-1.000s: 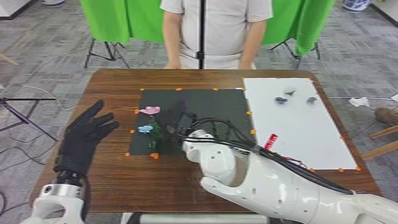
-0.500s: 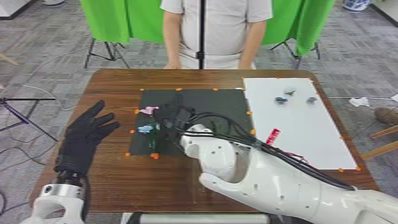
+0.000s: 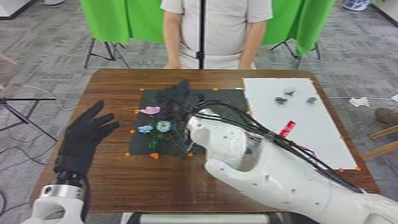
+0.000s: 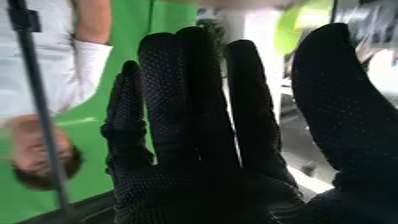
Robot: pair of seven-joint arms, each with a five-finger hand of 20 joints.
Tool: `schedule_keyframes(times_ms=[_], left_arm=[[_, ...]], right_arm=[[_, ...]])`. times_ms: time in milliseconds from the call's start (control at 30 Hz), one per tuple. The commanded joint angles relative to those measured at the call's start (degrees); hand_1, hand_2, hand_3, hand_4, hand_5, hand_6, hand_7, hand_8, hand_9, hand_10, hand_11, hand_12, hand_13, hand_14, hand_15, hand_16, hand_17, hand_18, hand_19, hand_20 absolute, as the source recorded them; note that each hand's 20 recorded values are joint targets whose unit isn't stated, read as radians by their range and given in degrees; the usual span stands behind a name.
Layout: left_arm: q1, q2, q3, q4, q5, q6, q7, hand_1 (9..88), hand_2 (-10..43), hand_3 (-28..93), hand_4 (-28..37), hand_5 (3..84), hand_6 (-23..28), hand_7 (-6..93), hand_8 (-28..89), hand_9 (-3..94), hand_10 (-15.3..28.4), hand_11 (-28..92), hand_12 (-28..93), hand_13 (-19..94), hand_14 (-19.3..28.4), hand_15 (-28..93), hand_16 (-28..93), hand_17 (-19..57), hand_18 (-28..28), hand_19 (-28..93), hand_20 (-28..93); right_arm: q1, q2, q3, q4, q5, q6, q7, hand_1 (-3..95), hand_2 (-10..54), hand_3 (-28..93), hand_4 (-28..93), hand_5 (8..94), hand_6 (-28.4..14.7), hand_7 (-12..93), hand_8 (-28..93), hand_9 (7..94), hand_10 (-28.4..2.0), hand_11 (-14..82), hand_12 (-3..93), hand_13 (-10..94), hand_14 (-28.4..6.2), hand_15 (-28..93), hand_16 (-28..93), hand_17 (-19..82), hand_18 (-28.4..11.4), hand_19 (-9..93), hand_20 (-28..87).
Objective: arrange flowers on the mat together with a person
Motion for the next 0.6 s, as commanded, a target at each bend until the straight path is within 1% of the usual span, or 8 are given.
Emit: schedule_keyframes(times_ms=[33,167,233,300,333,367,433,600], left_arm=[[1.36,-0.54,-0.54,-0.21,-0.22,0.85,0.23,25.4,3.7,80,-24.3,34.9,5.4,11.8,-9,36.7,18.0,23,10,28,26.5,46,-7,-7.7,26.3,51,19],[1.59,-0.66,-0.93,-0.28,-0.14,1.10,0.52,24.9,3.8,80,-24.7,34.7,5.3,12.1,-9,36.5,18.1,24,10,28,26.6,47,-7,-8.1,26.2,51,19],[1.38,-0.77,-1.02,-0.25,0.15,0.97,0.32,24.6,3.9,80,-25.0,34.7,5.3,12.2,-9,36.4,18.1,24,10,28,26.6,47,-7,-8.3,26.1,50,19],[1.06,-0.73,-0.71,-0.09,0.17,1.05,0.54,24.5,4.0,80,-25.3,34.8,5.1,12.2,-9,36.3,18.0,24,10,28,26.5,46,-7,-8.4,26.0,50,18],[0.77,-0.97,-0.73,0.04,0.46,0.77,0.23,24.4,4.0,80,-25.4,34.8,5.1,12.1,-9,36.3,18.0,24,10,28,26.5,46,-7,-8.5,25.9,49,18],[0.67,-0.96,-0.68,0.09,0.47,0.70,0.35,24.4,4.1,80,-25.5,34.9,5.1,12.1,-9,36.3,18.0,23,10,28,26.4,46,-7,-8.6,25.9,49,18],[-0.19,-1.24,-0.33,0.47,0.71,0.39,-0.07,24.4,4.1,80,-25.7,34.9,5.0,12.0,-9,36.2,17.9,23,10,27,26.4,46,-7,-8.7,25.9,49,18],[-0.15,-1.16,-0.16,0.74,0.63,0.45,0.33,24.1,4.2,80,-26.3,35.4,4.5,11.3,-9,36.1,16.8,21,9,28,25.1,42,-7,-8.7,25.8,48,17]], right_arm=[[-9.19,6.73,18.08,-10.85,15.43,4.26,1.63,35.0,-9.5,76,-27,57.2,-0.3,15,-12,60.0,-15.6,35.2,18.1,53,-14.7,66,13,16,-22.5,71,37],[-16.36,10.49,27.96,-15.25,26.45,9.35,0.34,32.1,-8.4,75,-24,57.1,-0.6,15,-12,59.4,-16.3,29.2,16.9,52,-15.9,62,12,15,-22.1,69,34],[-21.14,10.48,34.46,-17.10,33.86,9.48,-0.73,30.4,-6.4,75,-24,56.9,-0.6,15,-12,58.6,-16.3,26.3,16.5,51,-16.3,59,11,14,-22.0,66,31],[-25.82,10.45,40.23,-18.53,40.94,10.21,-2.07,29.4,-5.4,75,-24,55.7,-0.5,15,-12,57.3,-16.3,23.7,16.1,50,-16.5,55,10,13,-21.9,63,29],[-27.88,10.55,42.40,-19.10,43.53,11.22,-2.26,29.1,-5.0,75,-24,55.2,-0.5,15,-12,56.9,-16.4,23.1,16.1,49,-16.6,54,10,12,-21.8,62,28],[-29.87,10.38,44.37,-19.51,45.63,12.39,-2.38,28.6,-4.4,75,-24,54.8,-0.4,15,-12,56.6,-16.4,22.6,16.1,49,-16.8,53,10,12,-21.8,62,28],[-33.57,10.32,47.92,-20.20,49.86,14.69,-2.15,26.1,-2.4,76,-24,54.2,-0.4,15,-12,56.1,-16.8,22.2,16.1,47,-17.4,53,11,12,-21.9,61,27],[-41.78,7.66,56.33,-19.95,64.69,14.74,-3.86,23.4,-0.9,77,-24,52.2,-0.7,15,-12,53.9,-17.3,19.4,15.5,45,-18.3,48,10,11,-23.2,59,24]])
